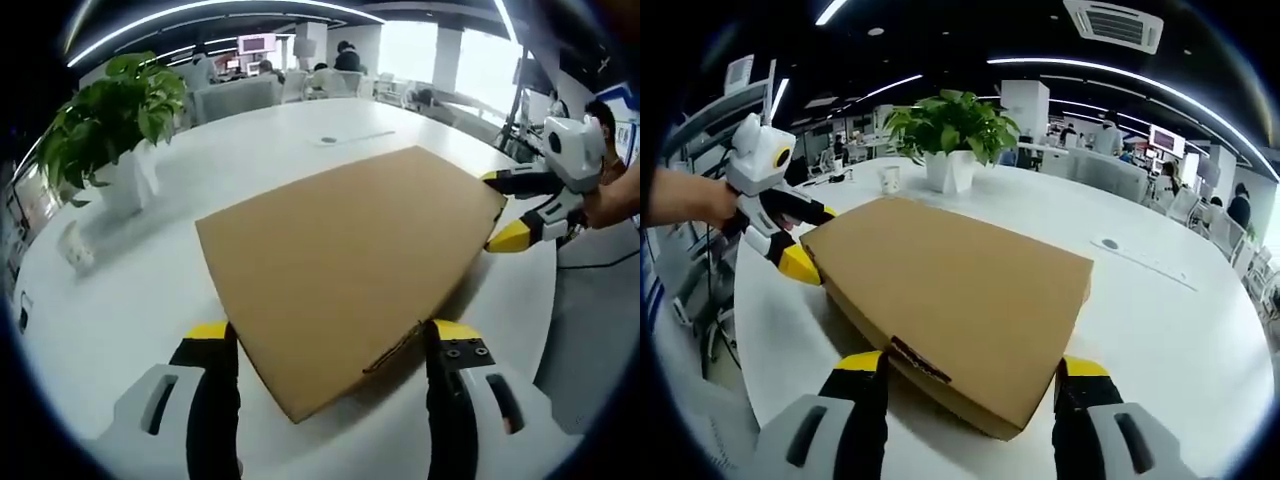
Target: Operate the shoe box by opening the lid, removing the specified soft item, and placing it in the target area until the item is outside and the box remains undamaged.
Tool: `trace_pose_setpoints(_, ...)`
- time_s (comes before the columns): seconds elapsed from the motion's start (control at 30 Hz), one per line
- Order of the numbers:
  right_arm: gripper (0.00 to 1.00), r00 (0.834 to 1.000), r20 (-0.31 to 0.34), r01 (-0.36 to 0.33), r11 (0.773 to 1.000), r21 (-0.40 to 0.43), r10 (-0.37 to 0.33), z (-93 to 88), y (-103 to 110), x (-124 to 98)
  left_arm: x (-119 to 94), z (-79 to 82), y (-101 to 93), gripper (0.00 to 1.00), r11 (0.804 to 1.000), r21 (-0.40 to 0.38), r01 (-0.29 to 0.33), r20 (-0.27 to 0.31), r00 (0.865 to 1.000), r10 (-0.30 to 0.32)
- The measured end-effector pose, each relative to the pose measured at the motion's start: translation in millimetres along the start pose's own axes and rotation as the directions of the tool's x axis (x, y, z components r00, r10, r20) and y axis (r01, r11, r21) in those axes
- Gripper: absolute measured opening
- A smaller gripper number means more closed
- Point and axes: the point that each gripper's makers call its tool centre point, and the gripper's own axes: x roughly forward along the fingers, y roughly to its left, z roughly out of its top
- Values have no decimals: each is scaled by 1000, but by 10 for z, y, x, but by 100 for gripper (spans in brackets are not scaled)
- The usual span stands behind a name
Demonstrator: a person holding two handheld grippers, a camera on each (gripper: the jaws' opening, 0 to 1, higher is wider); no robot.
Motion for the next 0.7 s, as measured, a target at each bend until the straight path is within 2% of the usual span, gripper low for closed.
trace_pose_setpoints(0.37,65,1000,18,-13,1000,-6,13,-3,-22,-16,-27,-21,7,76,1000,-19,-18,34,999,19)
trace_pose_setpoints(0.5,64,999,26,-23,999,-26,23,0,-41,-34,-39,-50,9,73,999,-26,-29,36,999,30)
trace_pose_setpoints(0.7,63,997,63,-36,995,-93,42,55,-60,-68,-63,-59,13,74,997,-50,-51,77,995,55)
